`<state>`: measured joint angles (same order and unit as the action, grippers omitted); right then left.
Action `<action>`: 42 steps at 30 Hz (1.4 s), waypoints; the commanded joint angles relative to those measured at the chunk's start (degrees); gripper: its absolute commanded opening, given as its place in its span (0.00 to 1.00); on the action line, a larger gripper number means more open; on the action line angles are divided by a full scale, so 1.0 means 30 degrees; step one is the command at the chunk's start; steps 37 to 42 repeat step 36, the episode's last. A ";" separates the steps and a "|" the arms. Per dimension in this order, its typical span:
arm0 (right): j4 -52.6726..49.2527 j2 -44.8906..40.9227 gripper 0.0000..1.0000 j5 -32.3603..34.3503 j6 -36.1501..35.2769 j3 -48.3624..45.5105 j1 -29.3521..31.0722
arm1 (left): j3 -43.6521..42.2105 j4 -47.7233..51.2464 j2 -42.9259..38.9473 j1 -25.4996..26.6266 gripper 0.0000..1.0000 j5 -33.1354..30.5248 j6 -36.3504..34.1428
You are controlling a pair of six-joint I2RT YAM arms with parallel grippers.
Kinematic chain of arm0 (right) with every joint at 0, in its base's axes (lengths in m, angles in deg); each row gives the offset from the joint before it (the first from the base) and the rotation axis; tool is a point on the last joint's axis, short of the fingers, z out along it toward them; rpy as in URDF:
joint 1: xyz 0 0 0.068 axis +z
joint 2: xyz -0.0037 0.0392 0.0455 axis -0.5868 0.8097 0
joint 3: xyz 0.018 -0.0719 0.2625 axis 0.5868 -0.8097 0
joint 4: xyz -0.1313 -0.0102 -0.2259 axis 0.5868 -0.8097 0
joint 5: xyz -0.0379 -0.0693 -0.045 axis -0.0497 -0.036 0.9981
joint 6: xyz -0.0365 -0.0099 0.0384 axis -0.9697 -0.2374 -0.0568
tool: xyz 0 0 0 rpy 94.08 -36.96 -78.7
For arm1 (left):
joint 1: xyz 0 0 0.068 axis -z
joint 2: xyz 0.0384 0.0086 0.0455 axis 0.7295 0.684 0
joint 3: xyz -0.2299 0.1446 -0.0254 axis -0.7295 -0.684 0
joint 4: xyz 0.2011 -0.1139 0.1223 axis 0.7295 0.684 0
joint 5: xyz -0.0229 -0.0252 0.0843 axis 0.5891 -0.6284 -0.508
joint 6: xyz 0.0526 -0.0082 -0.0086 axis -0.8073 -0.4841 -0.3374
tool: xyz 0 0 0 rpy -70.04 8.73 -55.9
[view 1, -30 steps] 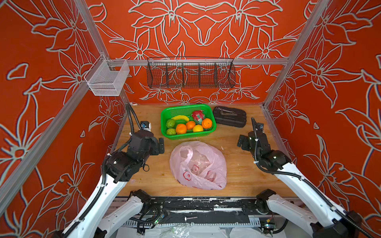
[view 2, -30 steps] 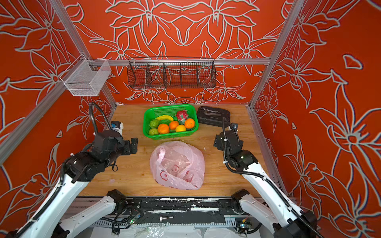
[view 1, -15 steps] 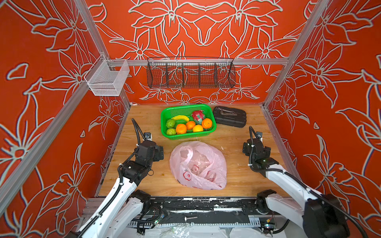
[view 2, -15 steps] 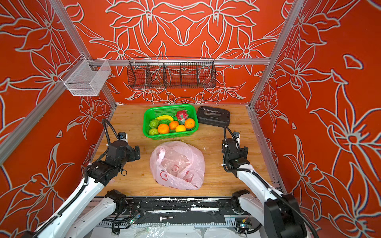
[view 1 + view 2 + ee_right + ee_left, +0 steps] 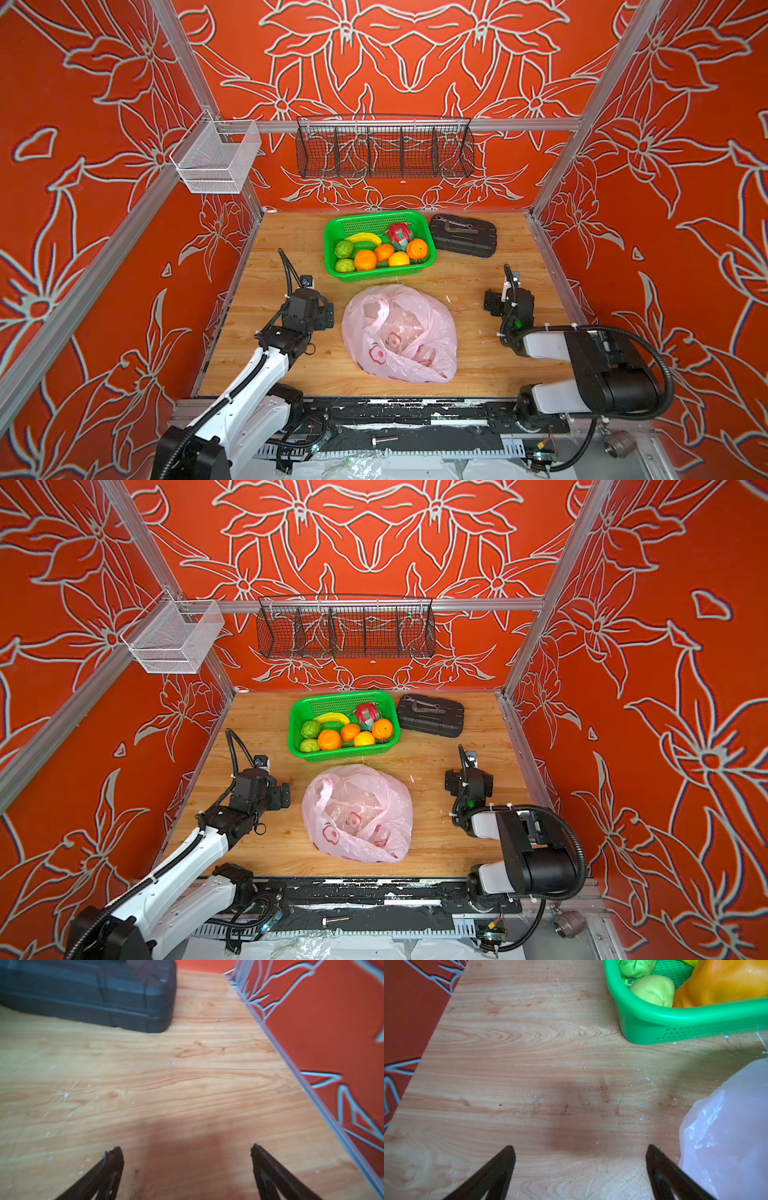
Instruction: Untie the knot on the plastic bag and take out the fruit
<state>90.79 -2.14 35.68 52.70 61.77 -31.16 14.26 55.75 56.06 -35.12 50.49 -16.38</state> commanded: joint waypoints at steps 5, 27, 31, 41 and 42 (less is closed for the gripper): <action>-0.0023 -0.0424 0.97 -0.1373 -0.0626 0.1119 -0.0193 | -0.1794 -0.7055 0.1262 -0.3335 0.97 0.2761 -0.0659; 0.0323 -0.0299 0.97 -0.1349 -0.0670 0.1024 -0.0191 | -0.0030 -1.2837 0.8840 -0.5180 0.97 0.6859 -0.2262; 0.0075 0.0109 0.97 -0.1630 -0.0539 0.1384 -0.0367 | -0.0049 -1.2887 0.8818 -0.5176 0.97 0.6852 -0.2247; -0.0341 -0.0072 0.97 -0.2225 -0.0411 0.1501 -0.0699 | -0.0056 -1.2920 0.8847 -0.5170 0.97 0.6830 -0.2247; -0.0341 -0.0072 0.97 -0.2225 -0.0411 0.1501 -0.0699 | -0.0056 -1.2920 0.8847 -0.5170 0.97 0.6830 -0.2247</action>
